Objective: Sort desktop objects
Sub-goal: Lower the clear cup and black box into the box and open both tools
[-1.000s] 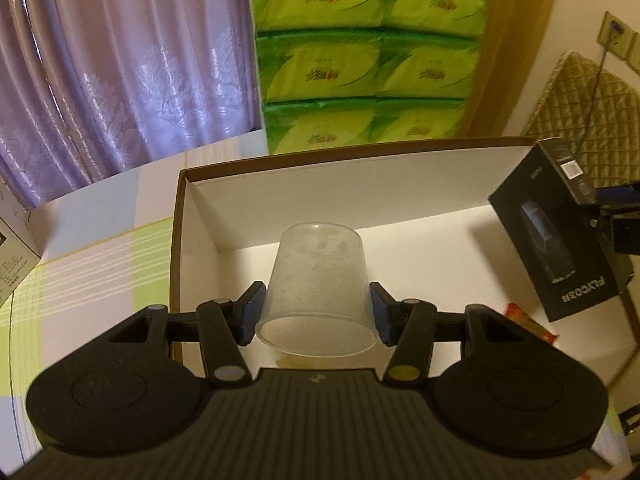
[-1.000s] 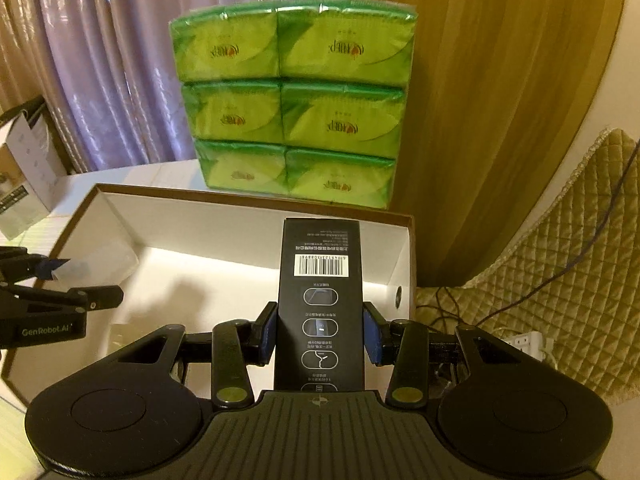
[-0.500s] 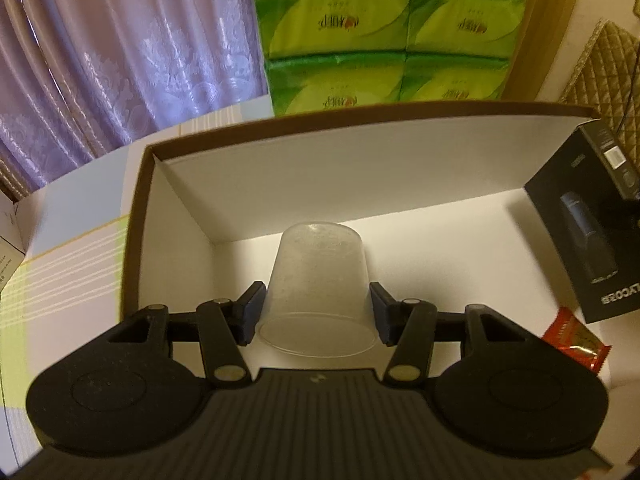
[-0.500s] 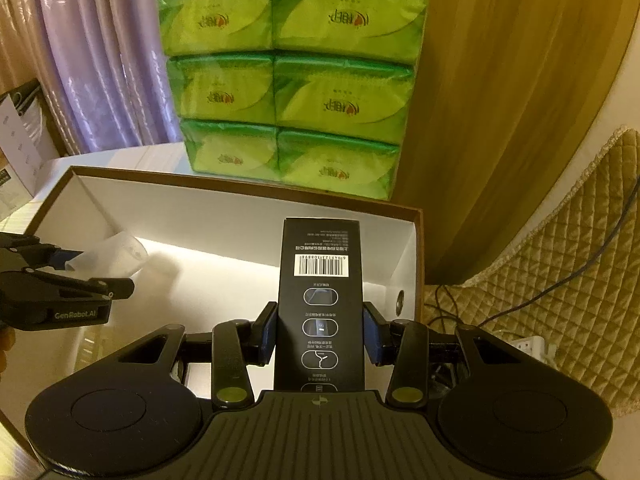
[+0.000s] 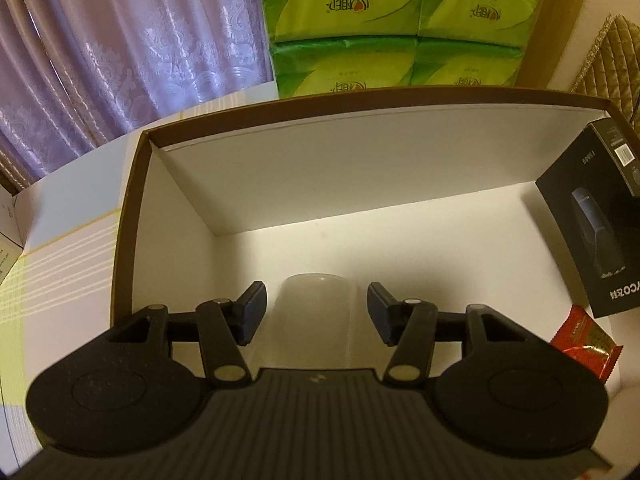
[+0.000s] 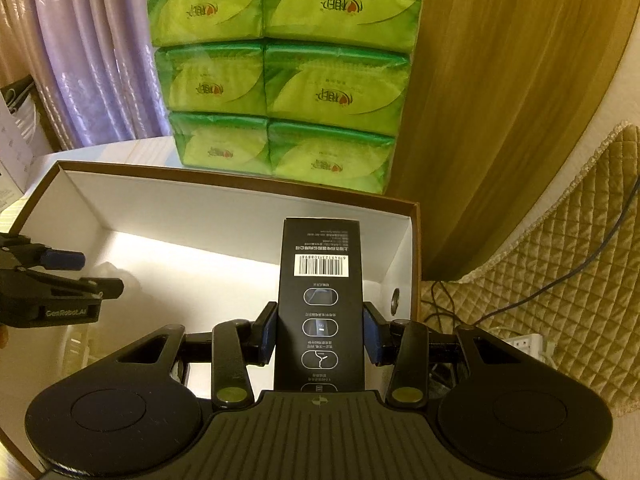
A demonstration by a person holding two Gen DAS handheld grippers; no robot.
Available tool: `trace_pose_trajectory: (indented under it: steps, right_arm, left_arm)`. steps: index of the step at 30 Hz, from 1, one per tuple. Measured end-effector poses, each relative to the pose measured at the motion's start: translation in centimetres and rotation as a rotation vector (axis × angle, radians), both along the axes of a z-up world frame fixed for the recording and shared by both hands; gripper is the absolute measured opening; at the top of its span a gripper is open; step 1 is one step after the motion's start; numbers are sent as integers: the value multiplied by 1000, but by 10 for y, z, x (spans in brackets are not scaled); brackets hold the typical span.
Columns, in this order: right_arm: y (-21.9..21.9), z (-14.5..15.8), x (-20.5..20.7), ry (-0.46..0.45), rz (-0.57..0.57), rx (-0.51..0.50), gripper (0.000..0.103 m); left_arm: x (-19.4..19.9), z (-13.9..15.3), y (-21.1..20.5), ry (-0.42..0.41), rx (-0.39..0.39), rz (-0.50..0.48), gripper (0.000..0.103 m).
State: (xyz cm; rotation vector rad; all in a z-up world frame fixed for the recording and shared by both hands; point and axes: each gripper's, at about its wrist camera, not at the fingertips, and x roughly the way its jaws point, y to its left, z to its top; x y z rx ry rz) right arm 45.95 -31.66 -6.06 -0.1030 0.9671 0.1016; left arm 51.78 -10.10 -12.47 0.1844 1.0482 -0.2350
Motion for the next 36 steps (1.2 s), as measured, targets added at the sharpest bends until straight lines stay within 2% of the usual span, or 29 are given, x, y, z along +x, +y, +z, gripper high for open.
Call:
trace_pose_trajectory:
  steps: [5,11,12,13,15,19,22,24,27,29,36]
  right_arm:
    - [-2,-4,2,-3,-15,-17,40]
    - [-3,-5,-1,-62,-6,-57,41]
    - [-3,-4,-2,-69,1,-57,45]
    - [-4,-3,-4,-69,10,-54,54]
    - [-5,1,-9,-74,22,-36,60]
    - [-3,5,-24,-71,51,-11,67]
    - [-3,8,-36,-70,66,13,71]
    - [-2,11,-44,-72,67,31,72]
    - [-1,16,-56,-77,76,55,83]
    - [0,19,-65,-83,79,65,84]
    - [5,31,-95,-76,63,87,91]
  left_arm:
    - [0,4,0,-3,-15,0,54]
    - [-5,11,2,-13,-41,-9,59]
    - [-7,13,2,-16,-45,-11,60]
    - [-8,15,3,-19,-51,-13,61]
    - [-12,18,3,-24,-64,-16,63]
    - [-24,27,4,-33,-85,-34,68]
    - [-35,35,4,-52,-81,-44,75]
    - [-43,41,5,-67,-83,-55,76]
    - [-55,52,7,-76,-95,-62,80]
    - [-64,58,10,-84,-98,-66,84]
    - [-98,76,18,-103,-113,-50,88]
